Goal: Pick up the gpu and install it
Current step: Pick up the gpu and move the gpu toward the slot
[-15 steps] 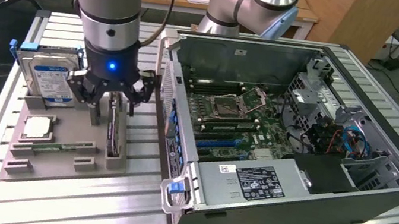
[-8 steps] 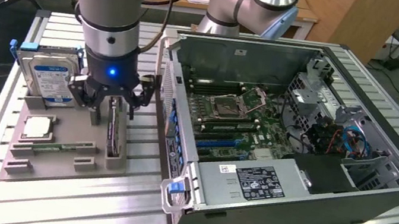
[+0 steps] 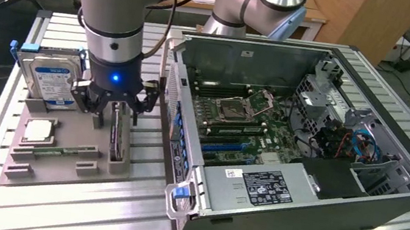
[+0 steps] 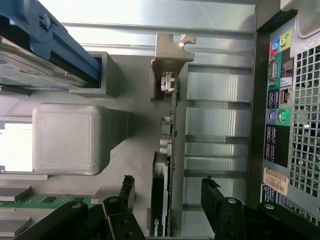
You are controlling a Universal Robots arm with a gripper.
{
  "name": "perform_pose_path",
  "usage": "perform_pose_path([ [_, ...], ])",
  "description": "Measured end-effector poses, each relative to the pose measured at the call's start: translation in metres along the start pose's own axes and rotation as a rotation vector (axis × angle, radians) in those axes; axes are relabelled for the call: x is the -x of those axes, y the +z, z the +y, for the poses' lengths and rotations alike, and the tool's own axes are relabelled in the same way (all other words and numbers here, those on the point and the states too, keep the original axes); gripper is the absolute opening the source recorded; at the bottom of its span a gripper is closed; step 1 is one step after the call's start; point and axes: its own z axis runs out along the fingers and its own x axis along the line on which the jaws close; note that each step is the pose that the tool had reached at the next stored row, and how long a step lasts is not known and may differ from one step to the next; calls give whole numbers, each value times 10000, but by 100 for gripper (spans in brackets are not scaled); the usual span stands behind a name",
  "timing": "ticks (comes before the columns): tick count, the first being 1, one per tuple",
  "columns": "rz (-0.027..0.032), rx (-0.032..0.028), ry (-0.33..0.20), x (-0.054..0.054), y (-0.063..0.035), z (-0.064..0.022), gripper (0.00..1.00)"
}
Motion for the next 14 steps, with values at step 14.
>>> perform_pose_path([
  [14, 1, -1, 3, -15, 45, 2, 65],
])
